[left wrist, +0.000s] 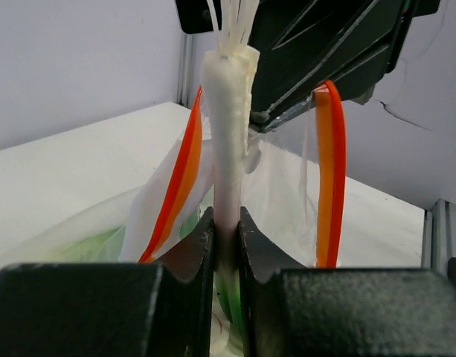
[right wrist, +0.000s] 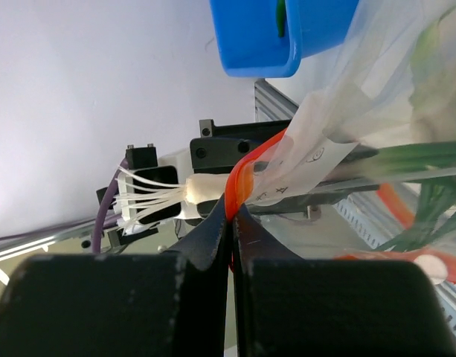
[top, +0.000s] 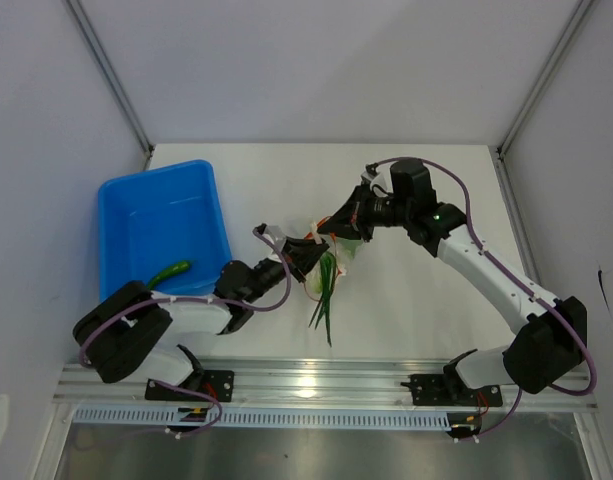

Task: Place the food in the zip-top bag and seal the zipper
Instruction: Place the fake vegetable in the zipper food storage bag.

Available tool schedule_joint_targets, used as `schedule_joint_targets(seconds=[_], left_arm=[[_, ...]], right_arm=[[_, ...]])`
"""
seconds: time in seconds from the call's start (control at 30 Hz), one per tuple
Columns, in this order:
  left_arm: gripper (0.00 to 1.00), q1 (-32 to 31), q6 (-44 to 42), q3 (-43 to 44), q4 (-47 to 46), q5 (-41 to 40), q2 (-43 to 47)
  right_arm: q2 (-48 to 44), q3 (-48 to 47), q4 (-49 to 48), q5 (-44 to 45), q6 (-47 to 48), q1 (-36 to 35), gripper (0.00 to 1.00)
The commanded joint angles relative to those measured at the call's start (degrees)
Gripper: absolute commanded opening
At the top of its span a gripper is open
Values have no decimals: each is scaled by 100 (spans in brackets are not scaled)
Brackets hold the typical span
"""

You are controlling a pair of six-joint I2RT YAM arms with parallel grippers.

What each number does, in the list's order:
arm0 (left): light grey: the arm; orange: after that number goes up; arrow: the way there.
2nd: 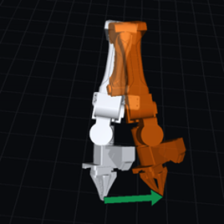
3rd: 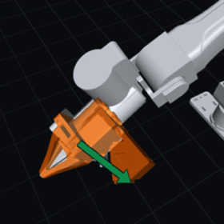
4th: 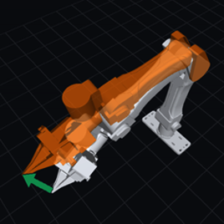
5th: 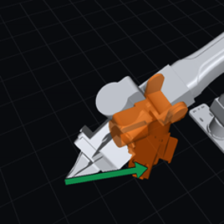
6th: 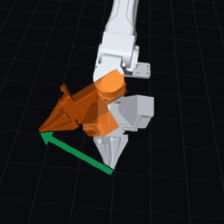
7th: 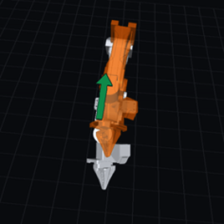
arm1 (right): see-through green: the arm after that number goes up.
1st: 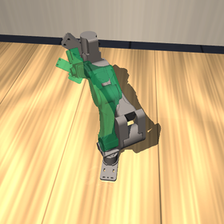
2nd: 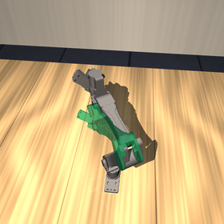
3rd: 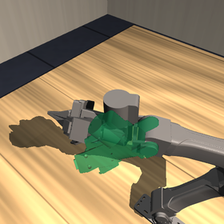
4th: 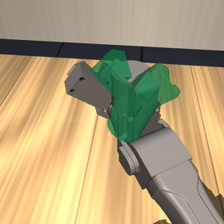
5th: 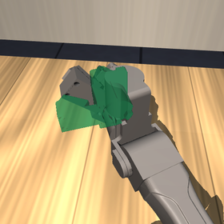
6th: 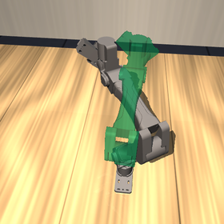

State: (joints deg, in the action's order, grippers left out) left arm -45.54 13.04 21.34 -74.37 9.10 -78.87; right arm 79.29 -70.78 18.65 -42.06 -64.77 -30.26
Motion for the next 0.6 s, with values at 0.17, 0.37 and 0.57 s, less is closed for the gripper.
schedule_joint_targets(seconds=[0.17,0.37,0.57], left_arm=[[1,36,-162,195,-1818,417,-753],[1,36,260,159,-838,610,-402],[1,10,489,335,702,813,-94]], right_arm=[[-265,-93,-794,-417,-546,2,0],[-159,-462,-126,-110,270,117,0],[8,-734,155,180,1027,170,0]])
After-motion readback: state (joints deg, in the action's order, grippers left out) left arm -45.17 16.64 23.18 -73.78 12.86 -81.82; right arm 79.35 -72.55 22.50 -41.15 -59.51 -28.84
